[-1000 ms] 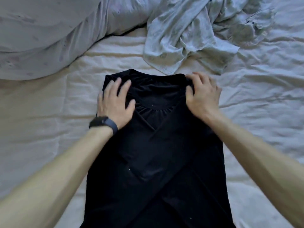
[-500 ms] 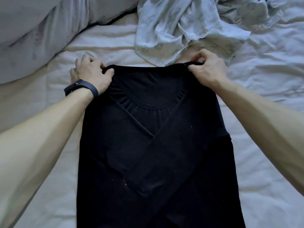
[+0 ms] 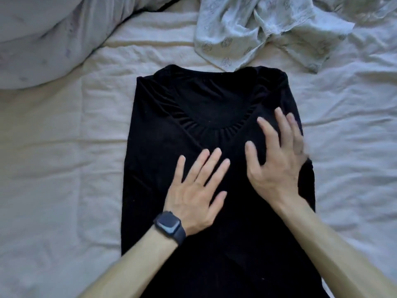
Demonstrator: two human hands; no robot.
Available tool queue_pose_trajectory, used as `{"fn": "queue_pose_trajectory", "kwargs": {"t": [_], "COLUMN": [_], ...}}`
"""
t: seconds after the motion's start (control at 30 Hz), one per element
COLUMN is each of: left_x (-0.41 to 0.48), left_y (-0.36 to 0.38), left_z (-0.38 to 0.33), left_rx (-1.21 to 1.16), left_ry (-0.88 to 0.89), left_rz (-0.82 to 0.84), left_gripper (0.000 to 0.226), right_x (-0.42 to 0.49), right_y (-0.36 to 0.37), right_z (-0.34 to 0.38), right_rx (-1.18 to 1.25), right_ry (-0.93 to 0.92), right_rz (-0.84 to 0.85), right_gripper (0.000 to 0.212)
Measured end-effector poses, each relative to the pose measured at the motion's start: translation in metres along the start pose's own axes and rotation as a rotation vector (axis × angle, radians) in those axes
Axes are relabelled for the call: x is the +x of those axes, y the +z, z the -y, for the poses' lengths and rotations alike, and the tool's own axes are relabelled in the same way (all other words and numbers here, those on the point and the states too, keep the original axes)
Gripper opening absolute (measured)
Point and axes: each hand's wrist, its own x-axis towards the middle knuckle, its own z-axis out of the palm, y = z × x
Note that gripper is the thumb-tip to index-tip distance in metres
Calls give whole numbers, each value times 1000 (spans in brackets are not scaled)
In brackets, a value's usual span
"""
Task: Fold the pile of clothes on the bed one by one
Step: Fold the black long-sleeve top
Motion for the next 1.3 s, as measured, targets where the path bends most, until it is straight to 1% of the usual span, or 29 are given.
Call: {"fn": "queue_pose_trajectory", "kwargs": {"t": [0.07,0.1,0.17,0.23,0.33,0.4,0.47,0.57,0.63,0.67,0.73,0.77,0.8,0.83,0.87,0.9,0.97,1.0,1.03,1.07,1.1,1.13,1.17,1.2,1.23,1.27,1.3], "left_x": [-51,-71,-99,-113,-114,-114,-120,-147,-180,-200,-231,-238,-241,-243,-246,-252,-275,-291,-308,-324,-338,-348,-356,-363,-368,-371,-372], "left_y": [15,22,34,45,54,52,40,23,27,34,49,52,54,52,47,40,30,28,27,23,20,19,17,18,20,23,25], "left_z": [-26,-32,-32,-25,-18,-19,-24,-29,-25,-20,-7,-3,-2,-5,-12,-19,-35,-43,-50,-56,-60,-62,-62,-61,-59,-56,-53], "left_rx": [45,71,109,137,134,126,99,105,114,112,102,93,80,66,37,-10,-141,-224,-323,-454,-604,-739,-823,-858,-847,-830,-818], "left_ry": [44,34,-46,-124,-161,-169,-177,-164,-135,-149,-205,-228,-249,-270,-318,-398,-628,-774,-937,-1106,-1249,-1345,-1379,-1356,-1297,-1242,-1210], "left_rz": [82,106,163,215,268,267,229,141,143,163,219,229,223,200,149,79,-101,-190,-251,-280,-271,-224,-112,30,151,212,232], "left_gripper": [72,72,72,73,72,71,71,71,70,69,67,66,65,64,63,64,67,67,67,68,67,65,58,48,39,34,33], "right_x": [-60,-82,-112,-126,-127,-126,-135,-175,-214,-233,-259,-266,-270,-273,-277,-282,-301,-313,-327,-339,-351,-363,-372,-380,-385,-387,-387], "right_y": [-7,-9,-7,1,11,7,-11,-48,-64,-67,-67,-66,-67,-71,-79,-86,-100,-107,-113,-119,-124,-127,-129,-129,-127,-125,-122], "right_z": [0,-1,-6,-15,-24,-22,-19,-23,-34,-43,-64,-73,-79,-81,-77,-71,-56,-52,-53,-54,-57,-60,-65,-69,-75,-79,-85], "right_rx": [-125,-177,-245,-270,-287,-283,-247,-178,-216,-271,-350,-334,-287,-218,-137,-46,140,216,282,361,442,505,532,546,549,547,524], "right_ry": [-66,-92,-109,-111,-107,-98,-86,-54,-19,16,140,212,268,309,346,385,516,632,779,926,1043,1113,1137,1139,1132,1122,1108], "right_rz": [146,208,318,421,512,516,469,324,304,327,430,477,481,426,332,223,40,-4,-4,45,128,225,307,363,386,389,374], "right_gripper": [58,60,64,66,66,65,65,63,61,61,61,62,62,61,60,59,58,56,55,53,52,51,48,44,39,34,29]}}
